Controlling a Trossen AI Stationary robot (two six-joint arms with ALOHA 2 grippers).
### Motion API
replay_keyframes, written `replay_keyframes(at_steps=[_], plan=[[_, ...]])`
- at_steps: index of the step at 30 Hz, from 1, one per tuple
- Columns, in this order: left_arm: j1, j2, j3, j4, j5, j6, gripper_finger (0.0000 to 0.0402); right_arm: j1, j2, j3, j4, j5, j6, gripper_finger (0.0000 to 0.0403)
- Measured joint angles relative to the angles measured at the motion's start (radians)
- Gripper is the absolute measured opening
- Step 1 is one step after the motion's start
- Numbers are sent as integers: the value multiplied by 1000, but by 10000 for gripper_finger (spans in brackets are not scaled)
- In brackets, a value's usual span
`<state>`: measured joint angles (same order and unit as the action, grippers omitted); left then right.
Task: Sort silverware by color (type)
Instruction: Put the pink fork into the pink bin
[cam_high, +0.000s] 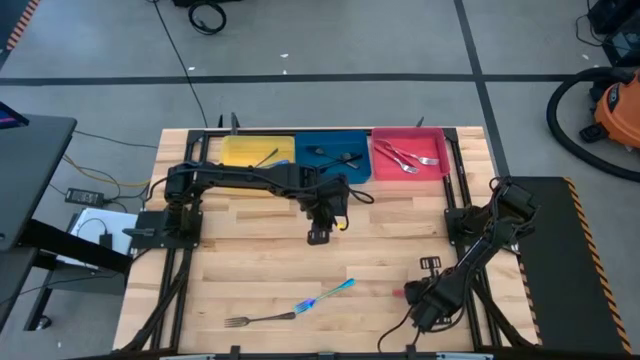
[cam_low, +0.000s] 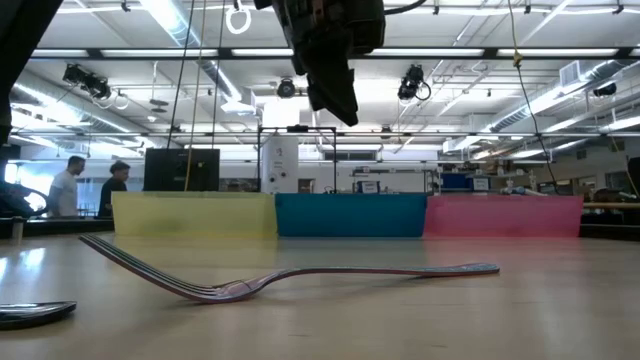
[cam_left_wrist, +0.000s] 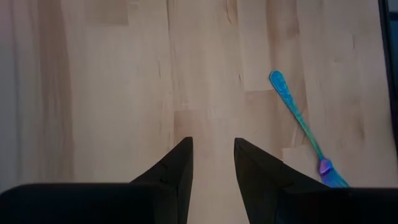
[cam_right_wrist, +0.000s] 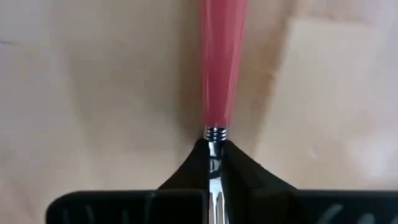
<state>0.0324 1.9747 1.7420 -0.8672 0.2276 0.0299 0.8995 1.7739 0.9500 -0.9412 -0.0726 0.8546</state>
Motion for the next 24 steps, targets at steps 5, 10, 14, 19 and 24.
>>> replay_keyframes(at_steps=[5, 10, 14, 19, 24], plan=[[12, 0, 0, -17, 0, 33, 117, -23, -22, -7, -88, 24, 41, 30], [40, 0, 0, -81, 0, 35, 117, -81, -93, -6, -237, 94, 29, 24], [65, 0, 0, -134, 0, 58, 117, -184, -187, -5, -395, 215, 9, 20], [89, 0, 0, -176, 0, 110, 117, -375, -326, -4, -509, 381, -20, 26], [109, 0, 0, -180, 0, 182, 117, -619, -457, -4, -510, 510, -181, 25]])
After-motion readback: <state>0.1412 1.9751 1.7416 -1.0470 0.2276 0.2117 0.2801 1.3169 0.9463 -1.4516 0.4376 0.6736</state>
